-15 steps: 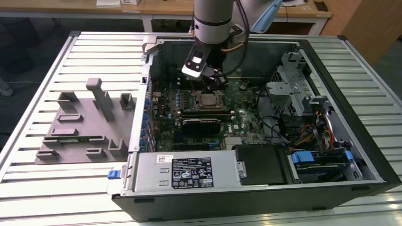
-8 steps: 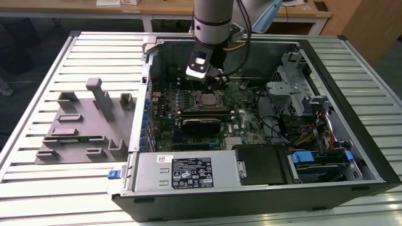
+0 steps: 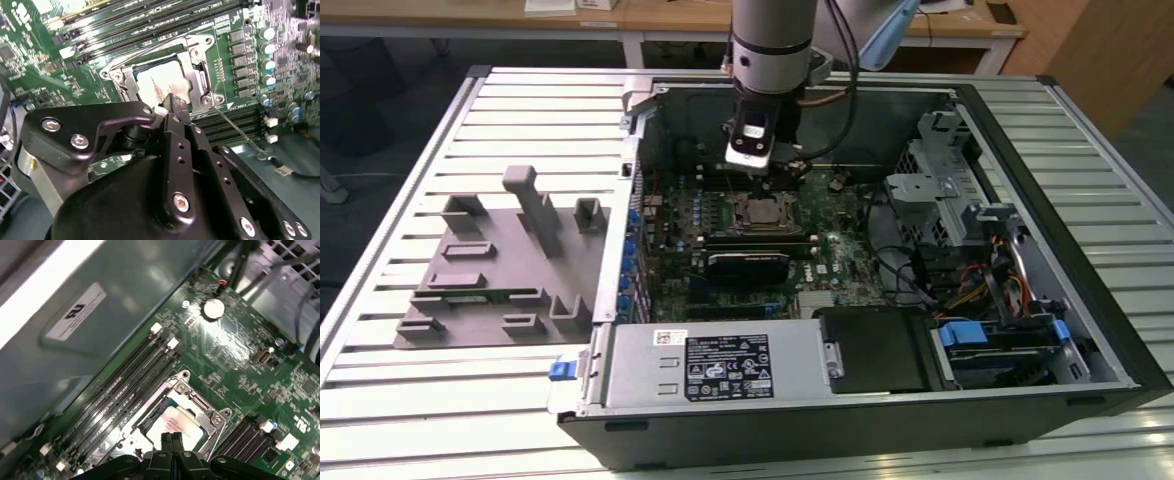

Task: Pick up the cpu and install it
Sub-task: 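Close the cpu cover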

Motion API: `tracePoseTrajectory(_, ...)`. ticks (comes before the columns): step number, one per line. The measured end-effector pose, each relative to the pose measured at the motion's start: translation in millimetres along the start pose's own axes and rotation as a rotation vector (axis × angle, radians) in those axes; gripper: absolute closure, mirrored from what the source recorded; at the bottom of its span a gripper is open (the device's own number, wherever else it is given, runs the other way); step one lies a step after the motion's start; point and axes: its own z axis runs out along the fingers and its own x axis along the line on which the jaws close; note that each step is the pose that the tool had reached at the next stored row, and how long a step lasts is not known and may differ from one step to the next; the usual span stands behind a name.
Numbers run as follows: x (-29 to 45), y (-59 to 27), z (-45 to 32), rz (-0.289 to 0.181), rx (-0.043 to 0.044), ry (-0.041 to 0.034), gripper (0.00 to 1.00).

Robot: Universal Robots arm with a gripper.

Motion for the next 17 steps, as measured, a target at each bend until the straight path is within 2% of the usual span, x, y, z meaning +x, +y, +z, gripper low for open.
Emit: tracePoseTrajectory(17, 0.0, 0.0, 0.0, -0.263, -0.0005, 0.0086, 0.89)
